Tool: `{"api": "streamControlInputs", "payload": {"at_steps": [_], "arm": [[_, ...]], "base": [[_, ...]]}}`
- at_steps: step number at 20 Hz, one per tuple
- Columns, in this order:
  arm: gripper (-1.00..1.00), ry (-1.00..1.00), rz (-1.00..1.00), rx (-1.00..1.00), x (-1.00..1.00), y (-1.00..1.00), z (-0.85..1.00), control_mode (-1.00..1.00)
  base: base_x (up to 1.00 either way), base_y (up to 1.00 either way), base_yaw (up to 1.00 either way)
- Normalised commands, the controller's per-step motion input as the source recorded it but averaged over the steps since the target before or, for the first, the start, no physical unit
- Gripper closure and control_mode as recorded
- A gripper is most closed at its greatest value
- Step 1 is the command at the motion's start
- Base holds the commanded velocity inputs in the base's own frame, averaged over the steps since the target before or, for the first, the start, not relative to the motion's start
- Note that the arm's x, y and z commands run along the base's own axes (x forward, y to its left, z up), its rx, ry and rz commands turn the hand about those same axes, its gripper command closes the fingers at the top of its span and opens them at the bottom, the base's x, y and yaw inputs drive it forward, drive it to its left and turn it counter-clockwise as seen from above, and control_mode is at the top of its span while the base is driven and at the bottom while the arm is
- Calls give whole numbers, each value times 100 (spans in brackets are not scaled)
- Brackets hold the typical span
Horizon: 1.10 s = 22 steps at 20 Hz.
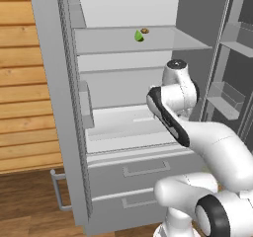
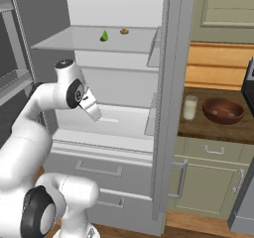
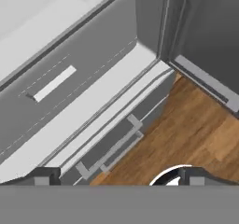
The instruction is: Grab a lemon wedge from the fridge and one ice cube from the ice bowl, and put them in the glass of lemonade.
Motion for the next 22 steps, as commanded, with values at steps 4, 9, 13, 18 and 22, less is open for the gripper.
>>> {"api": "streamControlInputs", "payload": {"at_steps": [4, 9, 13, 18, 22], "arm": [[-100, 17, 74, 36, 8, 8, -6, -100], [-100, 5, 8, -14, -9, 19, -5, -100], [-100, -36, 7, -8, -89, 0, 2, -100], [-100, -7, 0, 0, -10, 0, 3, -100], [-100, -7, 10, 0, -4, 2, 2, -100]], "base": [[0, 0, 0], [0, 0, 0], [0, 0, 0], [0, 0, 0], [0, 0, 0]]}}
